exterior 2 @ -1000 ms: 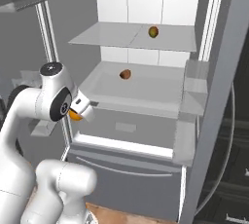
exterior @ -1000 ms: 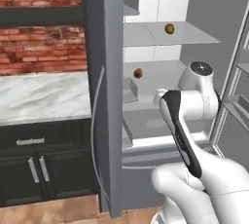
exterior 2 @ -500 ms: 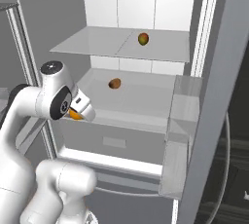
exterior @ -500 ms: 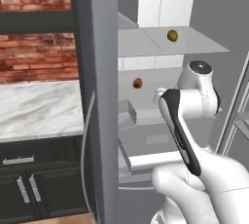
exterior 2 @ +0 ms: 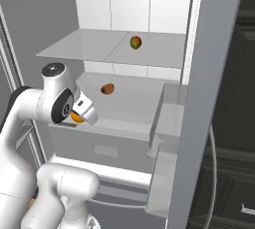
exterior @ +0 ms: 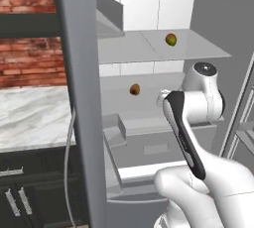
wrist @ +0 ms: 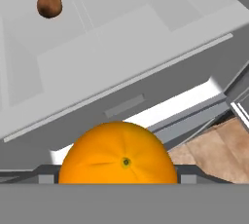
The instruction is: Place the orange in the correct fridge rack based on whether it is a fruit or vegetable. Finally, close the fridge door.
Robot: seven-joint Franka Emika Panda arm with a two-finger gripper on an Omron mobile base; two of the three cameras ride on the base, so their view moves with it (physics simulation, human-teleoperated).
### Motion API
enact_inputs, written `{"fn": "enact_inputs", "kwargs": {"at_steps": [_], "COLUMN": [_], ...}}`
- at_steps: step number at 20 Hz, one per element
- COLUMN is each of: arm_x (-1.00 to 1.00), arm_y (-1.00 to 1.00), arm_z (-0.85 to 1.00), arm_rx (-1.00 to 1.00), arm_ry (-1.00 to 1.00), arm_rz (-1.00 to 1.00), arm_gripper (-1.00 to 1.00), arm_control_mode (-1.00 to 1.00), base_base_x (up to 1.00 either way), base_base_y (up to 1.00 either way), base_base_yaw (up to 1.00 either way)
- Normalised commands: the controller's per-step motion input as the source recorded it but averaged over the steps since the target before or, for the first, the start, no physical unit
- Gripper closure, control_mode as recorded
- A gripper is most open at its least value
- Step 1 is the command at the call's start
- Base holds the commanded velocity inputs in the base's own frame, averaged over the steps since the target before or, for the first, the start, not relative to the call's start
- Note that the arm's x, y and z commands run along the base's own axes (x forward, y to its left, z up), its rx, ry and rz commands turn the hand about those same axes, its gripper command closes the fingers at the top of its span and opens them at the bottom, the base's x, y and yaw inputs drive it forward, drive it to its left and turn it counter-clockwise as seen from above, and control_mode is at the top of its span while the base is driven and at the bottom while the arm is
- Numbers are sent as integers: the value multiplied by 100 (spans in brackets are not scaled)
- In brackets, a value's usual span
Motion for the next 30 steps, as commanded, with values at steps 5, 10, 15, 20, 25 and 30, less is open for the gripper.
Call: {"fn": "enact_inputs", "kwargs": {"at_steps": [5, 10, 15, 20, 25, 30], "arm_x": [0, 0, -3, -5, 0, 0], "arm_y": [0, 0, -3, -2, -10, -9], "arm_z": [0, 0, 6, 12, 14, 22], "arm_rx": [0, 0, 0, 0, 0, 0], "arm_ry": [0, 0, -7, -13, -10, -14], "arm_rz": [0, 0, 9, 12, 7, 4], "arm_gripper": [100, 100, 100, 100, 100, 100], "arm_control_mode": [100, 100, -100, -100, -100, -100], "base_base_x": [44, 24, 0, 0, 0, 0], "base_base_y": [-7, -3, 0, 0, 0, 0], "base_base_yaw": [0, 0, 0, 0, 0, 0]}}
